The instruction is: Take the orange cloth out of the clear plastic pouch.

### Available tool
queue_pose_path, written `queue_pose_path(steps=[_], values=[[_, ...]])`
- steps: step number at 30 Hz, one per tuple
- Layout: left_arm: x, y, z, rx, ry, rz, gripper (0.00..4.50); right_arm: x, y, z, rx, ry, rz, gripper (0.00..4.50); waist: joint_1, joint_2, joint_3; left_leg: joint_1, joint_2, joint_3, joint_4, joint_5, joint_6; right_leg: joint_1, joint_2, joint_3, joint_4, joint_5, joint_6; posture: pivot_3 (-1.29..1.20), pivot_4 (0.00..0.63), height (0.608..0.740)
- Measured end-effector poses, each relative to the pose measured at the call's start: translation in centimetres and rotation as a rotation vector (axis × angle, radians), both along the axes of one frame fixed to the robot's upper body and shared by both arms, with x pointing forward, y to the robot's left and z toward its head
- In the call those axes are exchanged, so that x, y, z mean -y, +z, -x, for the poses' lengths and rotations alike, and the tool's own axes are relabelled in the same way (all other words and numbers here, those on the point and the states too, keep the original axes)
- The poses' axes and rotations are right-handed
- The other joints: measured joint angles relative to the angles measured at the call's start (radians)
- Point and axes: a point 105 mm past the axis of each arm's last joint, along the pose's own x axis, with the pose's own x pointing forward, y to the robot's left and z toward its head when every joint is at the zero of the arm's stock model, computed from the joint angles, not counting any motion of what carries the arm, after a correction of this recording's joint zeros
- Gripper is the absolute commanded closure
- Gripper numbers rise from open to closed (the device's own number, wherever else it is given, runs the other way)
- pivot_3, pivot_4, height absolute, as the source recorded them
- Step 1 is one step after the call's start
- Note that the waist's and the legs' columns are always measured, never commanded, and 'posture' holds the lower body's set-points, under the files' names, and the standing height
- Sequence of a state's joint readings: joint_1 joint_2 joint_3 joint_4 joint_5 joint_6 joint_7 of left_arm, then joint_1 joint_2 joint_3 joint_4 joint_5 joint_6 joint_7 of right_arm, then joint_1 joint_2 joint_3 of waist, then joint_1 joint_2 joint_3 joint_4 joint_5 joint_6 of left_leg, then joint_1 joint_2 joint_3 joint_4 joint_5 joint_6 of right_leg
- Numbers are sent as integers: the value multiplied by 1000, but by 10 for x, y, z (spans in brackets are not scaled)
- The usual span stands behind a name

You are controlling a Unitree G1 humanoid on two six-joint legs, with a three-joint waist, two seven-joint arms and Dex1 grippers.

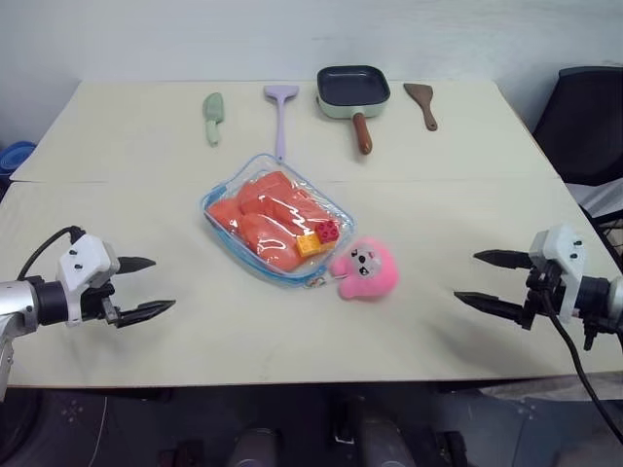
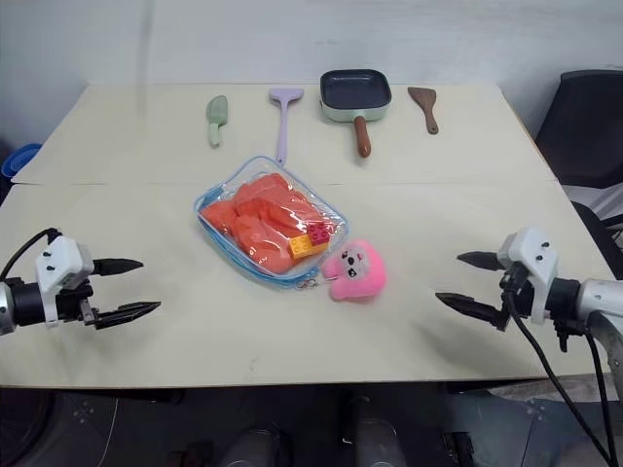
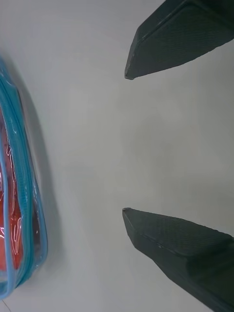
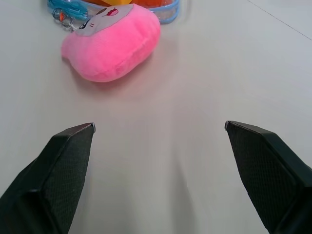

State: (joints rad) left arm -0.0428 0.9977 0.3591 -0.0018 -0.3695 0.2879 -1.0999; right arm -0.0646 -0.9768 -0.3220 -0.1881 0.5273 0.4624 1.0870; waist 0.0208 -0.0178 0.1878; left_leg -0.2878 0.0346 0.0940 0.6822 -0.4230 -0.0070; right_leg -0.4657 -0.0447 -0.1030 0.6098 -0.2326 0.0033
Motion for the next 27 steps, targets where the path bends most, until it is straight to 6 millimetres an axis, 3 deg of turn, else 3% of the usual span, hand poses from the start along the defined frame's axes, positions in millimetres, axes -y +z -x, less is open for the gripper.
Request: queue_pose_path(steps=[27], values=[[12, 8, -2, -7, 6, 29, 8, -3, 0, -3, -13, -18, -3, 48, 0, 0, 0, 0, 0, 0, 0, 1, -1, 0, 0, 0, 1, 0, 0, 0, 150, 740]])
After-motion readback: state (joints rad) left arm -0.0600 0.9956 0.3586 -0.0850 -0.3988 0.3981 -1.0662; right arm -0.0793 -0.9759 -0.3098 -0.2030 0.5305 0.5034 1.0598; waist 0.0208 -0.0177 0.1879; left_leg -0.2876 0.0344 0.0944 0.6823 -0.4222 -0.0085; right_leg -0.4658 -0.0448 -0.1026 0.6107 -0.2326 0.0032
